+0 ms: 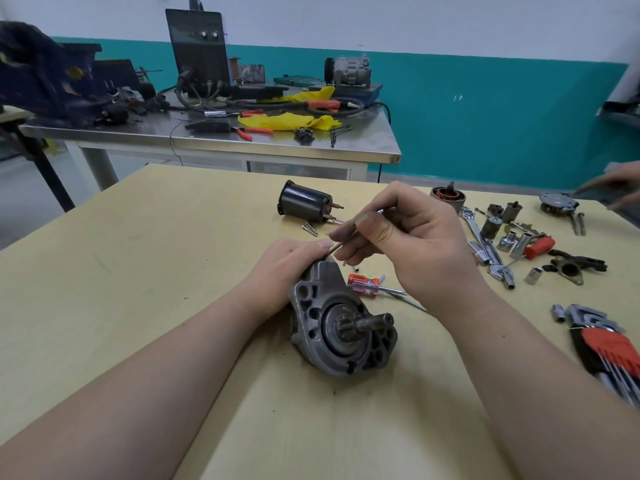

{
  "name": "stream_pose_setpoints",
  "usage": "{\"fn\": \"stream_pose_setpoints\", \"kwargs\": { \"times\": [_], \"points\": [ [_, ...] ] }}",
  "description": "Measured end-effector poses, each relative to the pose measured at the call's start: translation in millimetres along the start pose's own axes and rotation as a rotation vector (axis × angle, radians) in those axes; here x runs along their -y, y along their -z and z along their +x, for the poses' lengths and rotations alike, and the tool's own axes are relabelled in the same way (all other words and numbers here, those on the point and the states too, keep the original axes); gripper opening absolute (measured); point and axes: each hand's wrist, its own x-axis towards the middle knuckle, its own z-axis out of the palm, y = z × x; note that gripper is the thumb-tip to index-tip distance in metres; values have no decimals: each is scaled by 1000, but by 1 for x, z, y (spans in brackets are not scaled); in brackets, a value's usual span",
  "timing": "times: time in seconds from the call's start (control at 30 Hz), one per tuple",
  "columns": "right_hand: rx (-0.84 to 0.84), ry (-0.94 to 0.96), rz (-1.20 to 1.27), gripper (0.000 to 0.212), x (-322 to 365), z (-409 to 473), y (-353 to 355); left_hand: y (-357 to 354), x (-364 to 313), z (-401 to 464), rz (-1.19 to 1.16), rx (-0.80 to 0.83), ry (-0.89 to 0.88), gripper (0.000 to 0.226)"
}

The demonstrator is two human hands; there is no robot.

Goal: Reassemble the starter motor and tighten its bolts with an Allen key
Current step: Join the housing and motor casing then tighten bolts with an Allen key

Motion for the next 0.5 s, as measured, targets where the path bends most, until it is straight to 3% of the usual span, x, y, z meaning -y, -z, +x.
{"fn": "stream_pose_setpoints", "kwargs": {
  "times": [0.17,0.27,0.37,0.5],
  "points": [
    [-121,16,3,10,-5,-4,-11,0,4,-1,23,-54,-4,62],
    [-112,24,-20,10,-5,-6,-14,1,6,-1,34,-77,-20,57],
    [-112,30,-23,15,-3,-6,-17,5,7,-1,13,-50,-29,66],
    [-381,105,86,16,5,0,-7,11,8,-4,-4,12,-38,62]
  ]
}}
